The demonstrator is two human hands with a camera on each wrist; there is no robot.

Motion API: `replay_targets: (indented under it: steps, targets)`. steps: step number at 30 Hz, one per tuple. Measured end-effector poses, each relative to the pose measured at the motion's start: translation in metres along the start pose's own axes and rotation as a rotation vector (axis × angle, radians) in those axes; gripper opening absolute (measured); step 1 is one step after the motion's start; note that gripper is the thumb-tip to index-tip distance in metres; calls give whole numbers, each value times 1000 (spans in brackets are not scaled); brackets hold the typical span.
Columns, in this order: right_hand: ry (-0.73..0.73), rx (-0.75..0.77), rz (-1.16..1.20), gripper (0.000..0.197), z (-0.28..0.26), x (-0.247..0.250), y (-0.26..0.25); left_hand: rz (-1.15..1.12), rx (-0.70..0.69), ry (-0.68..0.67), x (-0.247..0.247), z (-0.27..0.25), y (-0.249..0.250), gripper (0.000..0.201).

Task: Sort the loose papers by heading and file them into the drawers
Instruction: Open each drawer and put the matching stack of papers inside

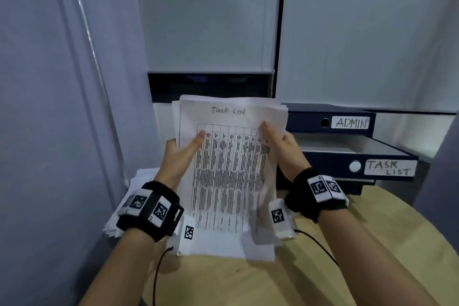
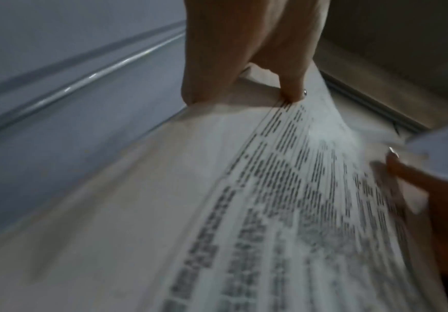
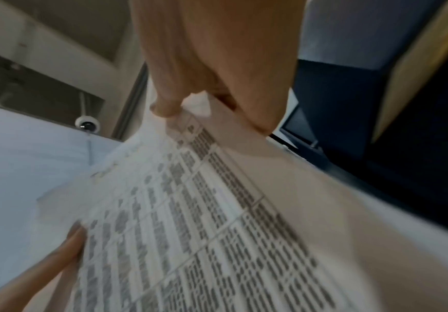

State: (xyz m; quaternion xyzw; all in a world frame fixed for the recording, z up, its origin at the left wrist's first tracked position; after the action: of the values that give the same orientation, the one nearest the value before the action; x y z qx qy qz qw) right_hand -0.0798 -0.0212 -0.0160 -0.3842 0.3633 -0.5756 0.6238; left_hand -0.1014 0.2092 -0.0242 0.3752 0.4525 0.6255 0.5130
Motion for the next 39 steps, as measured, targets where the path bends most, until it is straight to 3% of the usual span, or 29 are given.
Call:
replay_targets:
  steps: [3,6,7,10,12,14,17,19,23,25,28,29,31,34,36,39]
  targets:
    - [45,165,-61,37,4,-1,-38,-28,-89,43,-2,2,19,109]
    - [20,247,15,38,8,2,-80,-68,-159,70,-3,-1,47,98]
    - [10,253,52,34,9,4,-88,-90,-180,69,-3,-3,53,89]
    - [-12,196,-13,32,6,9,-82,-111,-210,0,-12,-11,53,34]
    - [-68,113,-97,35,2,8,-59,-102,-202,-74,-18,-11,41,26]
    - [-17,57,-79,35,0,11,-40,-57,-153,-116,-20,-7,21,23]
    - [233,74,153,37,1,27,-38,-13,-27,-54,-7,5,-14,33]
    - [300,102,354,37,0,38,-44,-42,36,8,4,9,-31,42]
    - [324,115,549,35,-9,33,-36,-366,79,-28,6,8,-36,42]
    - [335,98,648,33,-16,26,-26,-428,73,-14,5,11,-39,68]
    - [376,63,756,36,-27,28,-16,-477,127,174,11,15,-53,112]
    - [377,53,793,37,-29,29,-12,-491,186,185,12,17,-59,114]
    - [331,6,827,39,-32,28,-7,-494,286,42,6,20,-64,114]
    - [264,-78,659,38,-36,26,-4,-468,311,-111,3,21,-70,98]
    - [303,-54,489,40,-40,40,-11,-410,268,-38,12,13,-60,84]
    - [263,44,80,54,-50,73,-32,-404,88,-29,29,8,-44,40]
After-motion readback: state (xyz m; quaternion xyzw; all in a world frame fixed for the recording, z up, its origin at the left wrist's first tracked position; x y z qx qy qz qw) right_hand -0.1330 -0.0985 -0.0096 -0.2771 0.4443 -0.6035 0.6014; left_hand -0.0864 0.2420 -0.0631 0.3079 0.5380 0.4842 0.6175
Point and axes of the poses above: each hand's wrist, its own z-axis towards the middle knuckle, its own x-axis out of the back of the hand, y = z × x, the point moved 4 cm from there along z, towards the middle knuckle, and after that the axes turned 1 degree about -y, right-handed, at the moved point
